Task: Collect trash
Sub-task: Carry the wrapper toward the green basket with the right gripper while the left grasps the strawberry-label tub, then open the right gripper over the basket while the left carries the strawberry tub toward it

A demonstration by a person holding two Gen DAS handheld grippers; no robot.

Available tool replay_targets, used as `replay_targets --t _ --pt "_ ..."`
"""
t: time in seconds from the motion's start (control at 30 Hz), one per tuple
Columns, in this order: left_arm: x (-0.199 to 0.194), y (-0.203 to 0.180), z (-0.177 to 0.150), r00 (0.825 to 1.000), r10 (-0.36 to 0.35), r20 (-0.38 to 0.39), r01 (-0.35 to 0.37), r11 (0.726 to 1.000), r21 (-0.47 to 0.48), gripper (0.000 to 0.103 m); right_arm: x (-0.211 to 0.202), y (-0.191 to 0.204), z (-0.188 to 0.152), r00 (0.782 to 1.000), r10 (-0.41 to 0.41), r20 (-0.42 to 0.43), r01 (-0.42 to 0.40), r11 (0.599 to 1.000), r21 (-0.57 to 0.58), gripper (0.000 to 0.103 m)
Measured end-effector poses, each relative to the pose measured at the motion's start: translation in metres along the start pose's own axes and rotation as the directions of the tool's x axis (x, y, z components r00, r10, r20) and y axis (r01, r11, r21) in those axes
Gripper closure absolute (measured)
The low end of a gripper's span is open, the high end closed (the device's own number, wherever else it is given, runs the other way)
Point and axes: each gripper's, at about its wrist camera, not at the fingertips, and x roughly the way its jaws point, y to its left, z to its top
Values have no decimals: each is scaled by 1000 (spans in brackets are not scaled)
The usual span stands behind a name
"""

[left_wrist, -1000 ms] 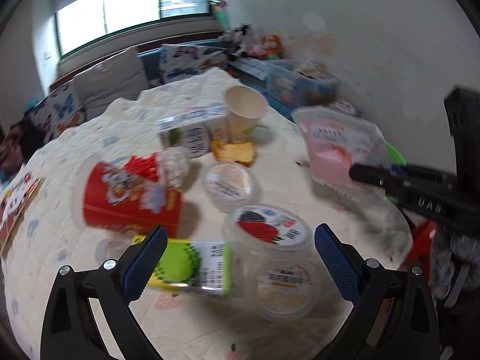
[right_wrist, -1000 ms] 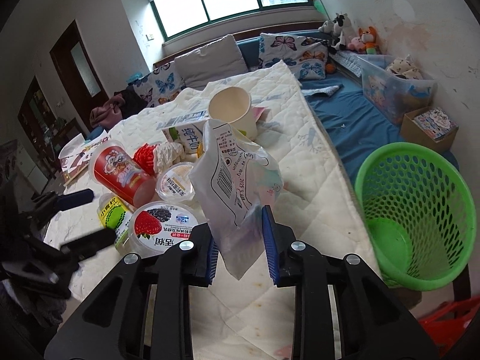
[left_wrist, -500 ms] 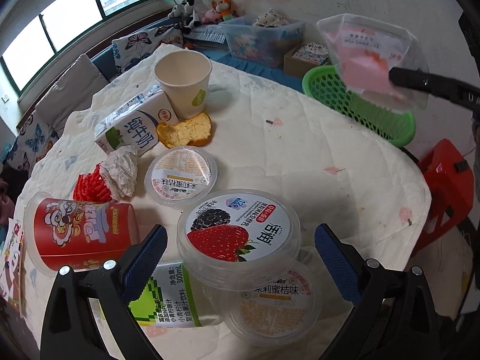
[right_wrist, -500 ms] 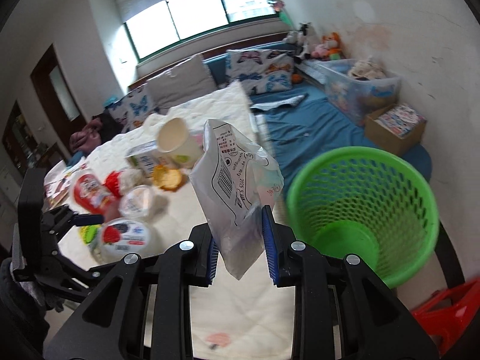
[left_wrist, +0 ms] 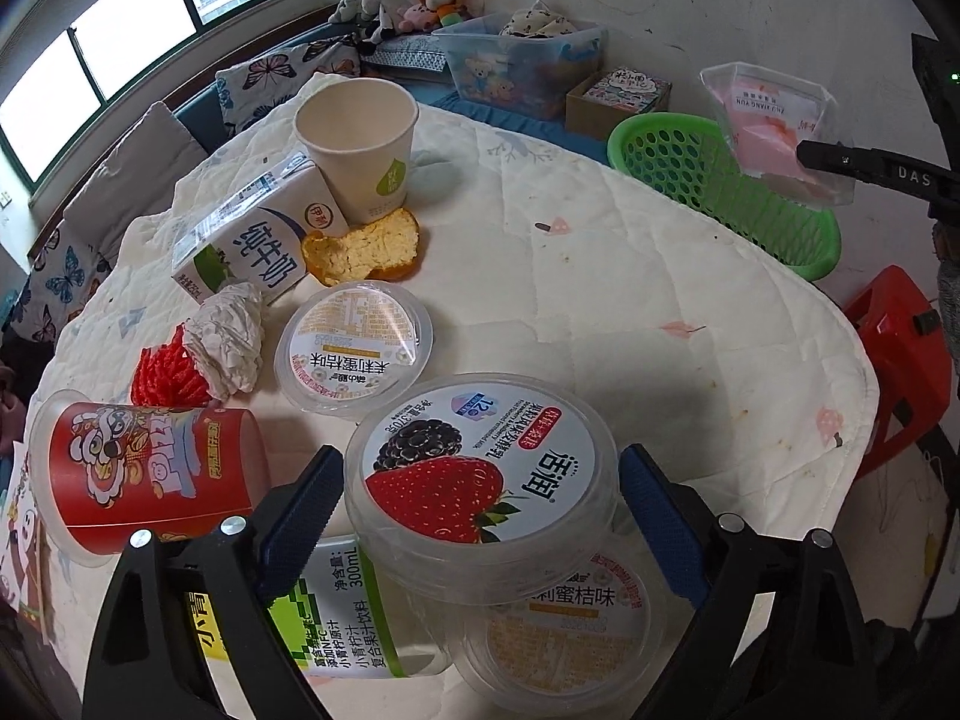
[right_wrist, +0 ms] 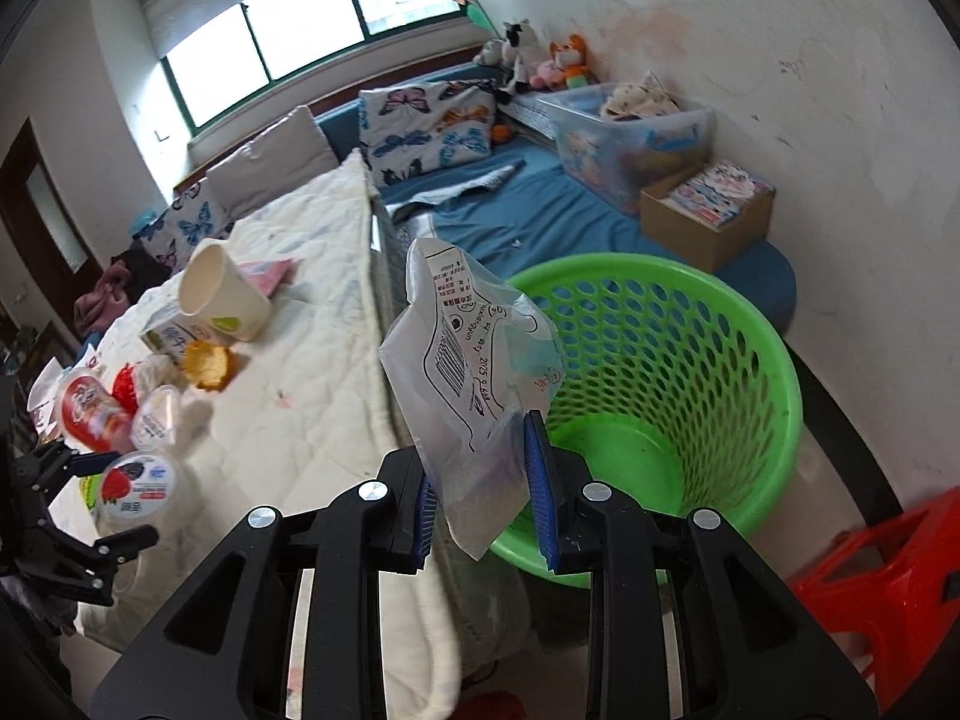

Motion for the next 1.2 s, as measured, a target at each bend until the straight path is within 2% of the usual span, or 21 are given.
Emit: replay_targets --t 0.2,0.27,0.57,0.7,0.83,0.9,1.2 --pt "-6 3 -1 1000 7 22 -7 1000 -14 15 9 -7 -3 1000 -24 -19 24 1000 15 73" --pt "-12 6 -1 999 -7 36 9 999 -31 15 12 -12 -4 999 -34 -25 35 999 27 73" --pt "-46 11 7 992 -57 114 66 995 -78 15 17 -26 -7 998 -49 -40 51 997 58 60" --pt "-54 8 16 987 -85 135 98 991 -88 15 16 -31 -8 998 -58 -38 60 996 67 59" --pt "-55 -4 32 983 -114 147 126 989 -76 15 14 -40 -10 997 -62 -41 65 994 87 59" --pt "-53 -13 44 980 -126 151 137 988 -64 15 12 -45 -11 997 -66 -42 70 993 92 48" --pt "-27 -70 109 965 -216 152 218 976 1 15 -7 -64 -15 996 -85 -10 86 992 96 40"
